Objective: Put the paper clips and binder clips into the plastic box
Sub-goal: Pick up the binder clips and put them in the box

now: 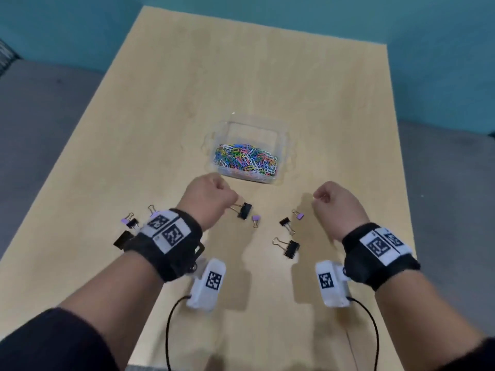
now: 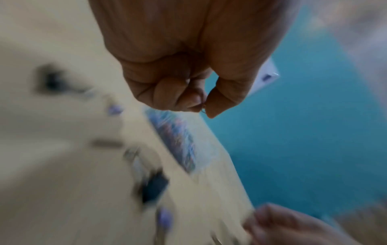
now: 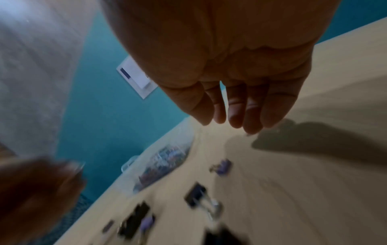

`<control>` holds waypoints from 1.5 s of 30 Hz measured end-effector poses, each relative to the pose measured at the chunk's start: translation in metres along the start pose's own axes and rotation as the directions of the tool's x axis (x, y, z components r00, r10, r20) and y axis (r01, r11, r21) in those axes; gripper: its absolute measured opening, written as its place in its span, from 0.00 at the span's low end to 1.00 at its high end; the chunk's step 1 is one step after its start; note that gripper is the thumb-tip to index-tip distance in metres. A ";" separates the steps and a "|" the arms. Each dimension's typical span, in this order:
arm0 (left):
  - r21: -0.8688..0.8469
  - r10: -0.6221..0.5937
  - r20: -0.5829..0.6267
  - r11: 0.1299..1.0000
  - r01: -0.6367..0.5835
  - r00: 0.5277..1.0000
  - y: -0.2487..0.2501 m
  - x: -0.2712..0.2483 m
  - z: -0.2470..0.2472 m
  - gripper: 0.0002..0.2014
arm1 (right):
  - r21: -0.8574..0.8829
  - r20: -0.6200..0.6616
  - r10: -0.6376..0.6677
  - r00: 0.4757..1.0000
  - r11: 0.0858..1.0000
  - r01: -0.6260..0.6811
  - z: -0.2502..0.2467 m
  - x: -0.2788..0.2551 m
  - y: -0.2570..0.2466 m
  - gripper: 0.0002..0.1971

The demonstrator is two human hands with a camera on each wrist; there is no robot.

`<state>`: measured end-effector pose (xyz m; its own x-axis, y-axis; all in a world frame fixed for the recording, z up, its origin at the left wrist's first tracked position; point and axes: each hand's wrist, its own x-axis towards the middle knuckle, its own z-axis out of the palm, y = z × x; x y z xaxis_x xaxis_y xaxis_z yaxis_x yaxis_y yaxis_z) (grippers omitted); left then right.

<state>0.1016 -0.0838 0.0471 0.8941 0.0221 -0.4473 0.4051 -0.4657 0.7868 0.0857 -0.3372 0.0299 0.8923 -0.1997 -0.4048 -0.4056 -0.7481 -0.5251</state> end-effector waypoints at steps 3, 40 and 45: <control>0.387 0.239 -0.052 0.900 -0.201 0.970 0.048 0.042 -0.001 0.03 | -0.018 0.002 0.023 1.000 1.000 -0.023 0.016 -0.029 0.022 0.10; 0.729 -0.039 -0.149 0.671 0.136 0.988 -0.112 0.007 -0.124 0.07 | -0.060 -0.078 0.152 0.985 0.986 -0.157 0.041 -0.013 -0.012 0.07; 0.738 -0.061 -0.162 0.655 0.162 0.985 -0.111 0.015 -0.122 0.04 | -0.228 -0.002 0.125 0.992 0.966 -0.122 0.042 -0.001 -0.020 0.12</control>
<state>0.0938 0.0759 0.0052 0.8870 0.1931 -0.4195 0.2690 -0.9544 0.1292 0.0850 -0.2958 0.0093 0.8350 -0.2933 -0.4656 -0.4560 -0.8423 -0.2873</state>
